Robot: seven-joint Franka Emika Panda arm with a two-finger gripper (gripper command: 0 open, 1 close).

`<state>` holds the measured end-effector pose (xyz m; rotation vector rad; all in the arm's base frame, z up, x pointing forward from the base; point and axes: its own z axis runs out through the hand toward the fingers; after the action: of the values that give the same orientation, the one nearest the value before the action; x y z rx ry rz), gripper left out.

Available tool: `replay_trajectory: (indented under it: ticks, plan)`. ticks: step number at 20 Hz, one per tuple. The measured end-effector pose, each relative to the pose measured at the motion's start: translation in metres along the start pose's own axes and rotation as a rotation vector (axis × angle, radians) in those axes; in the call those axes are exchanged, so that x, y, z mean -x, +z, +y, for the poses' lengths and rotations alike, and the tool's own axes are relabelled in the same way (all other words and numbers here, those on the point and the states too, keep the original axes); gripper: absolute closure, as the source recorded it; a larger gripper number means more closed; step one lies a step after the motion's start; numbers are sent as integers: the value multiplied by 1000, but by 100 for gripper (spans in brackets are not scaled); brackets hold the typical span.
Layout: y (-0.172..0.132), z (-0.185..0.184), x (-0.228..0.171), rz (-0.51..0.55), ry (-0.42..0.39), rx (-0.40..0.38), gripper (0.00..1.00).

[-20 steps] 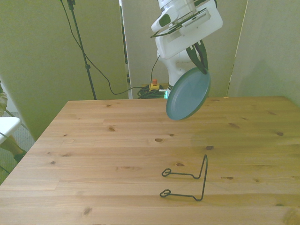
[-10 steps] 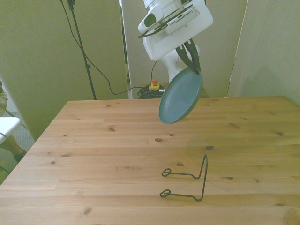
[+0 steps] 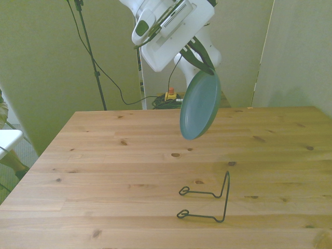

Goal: Load the plate

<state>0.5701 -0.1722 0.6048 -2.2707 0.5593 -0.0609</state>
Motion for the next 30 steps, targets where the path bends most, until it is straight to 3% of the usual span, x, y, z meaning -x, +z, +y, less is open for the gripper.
replay_trajectory:
  ticks: [6, 11, 14, 21, 30]
  plan:
    - [4, 4, -30, 48, -41, -79, 100]
    - [37, -1, -54, 65, -53, -69, 100]
    - [38, 0, -56, 65, -50, -75, 100]
    - [51, 18, -73, 62, -24, -202, 100]
    - [65, 32, -89, 73, -5, -296, 100]
